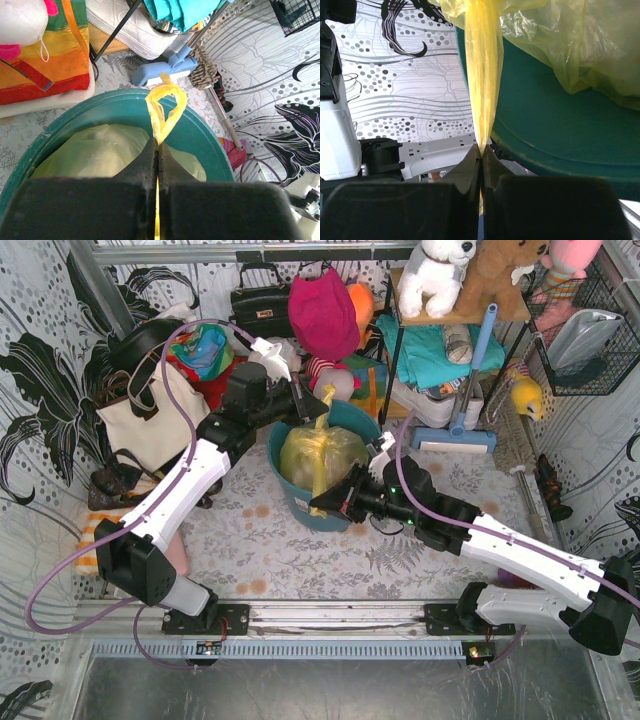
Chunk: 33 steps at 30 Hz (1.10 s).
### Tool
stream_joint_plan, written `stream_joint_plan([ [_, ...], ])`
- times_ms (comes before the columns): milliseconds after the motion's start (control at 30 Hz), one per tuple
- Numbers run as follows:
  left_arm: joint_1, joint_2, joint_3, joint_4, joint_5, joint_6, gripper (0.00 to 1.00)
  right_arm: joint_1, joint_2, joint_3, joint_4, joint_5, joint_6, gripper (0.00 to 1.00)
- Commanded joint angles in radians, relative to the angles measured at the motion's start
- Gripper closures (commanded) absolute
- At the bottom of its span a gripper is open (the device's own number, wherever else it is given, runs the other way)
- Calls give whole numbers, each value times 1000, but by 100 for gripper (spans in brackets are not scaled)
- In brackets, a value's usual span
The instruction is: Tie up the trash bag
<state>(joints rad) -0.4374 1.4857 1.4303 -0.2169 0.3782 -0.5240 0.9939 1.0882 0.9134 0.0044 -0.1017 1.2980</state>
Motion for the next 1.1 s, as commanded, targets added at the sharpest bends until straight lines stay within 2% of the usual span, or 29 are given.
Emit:
stream_joint_plan([
  [0,1,-10,30,46,8,-1,100,-5,-7,1,51,-19,-23,100],
  [200,2,5,80,19,-31,28,100,-6,13,58,57,-61,-77,100],
  [433,5,62,248,-39,-98,79,100,-5,55,313,-97,-80,-247,100],
  [533,4,73,232,-34,-119,83,100,-5,35,287,-116,-80,-236,100],
  [800,5,82,62,24,-149,82,100,-5,-49,-11,24,-97,-79,100],
  [900,14,121,128,-25,-169,113,100,-6,-48,29,-2,-101,-105,100],
  [1067,18,121,249,-51,-149,104,100,-6,-19,230,-132,-93,-228,100],
])
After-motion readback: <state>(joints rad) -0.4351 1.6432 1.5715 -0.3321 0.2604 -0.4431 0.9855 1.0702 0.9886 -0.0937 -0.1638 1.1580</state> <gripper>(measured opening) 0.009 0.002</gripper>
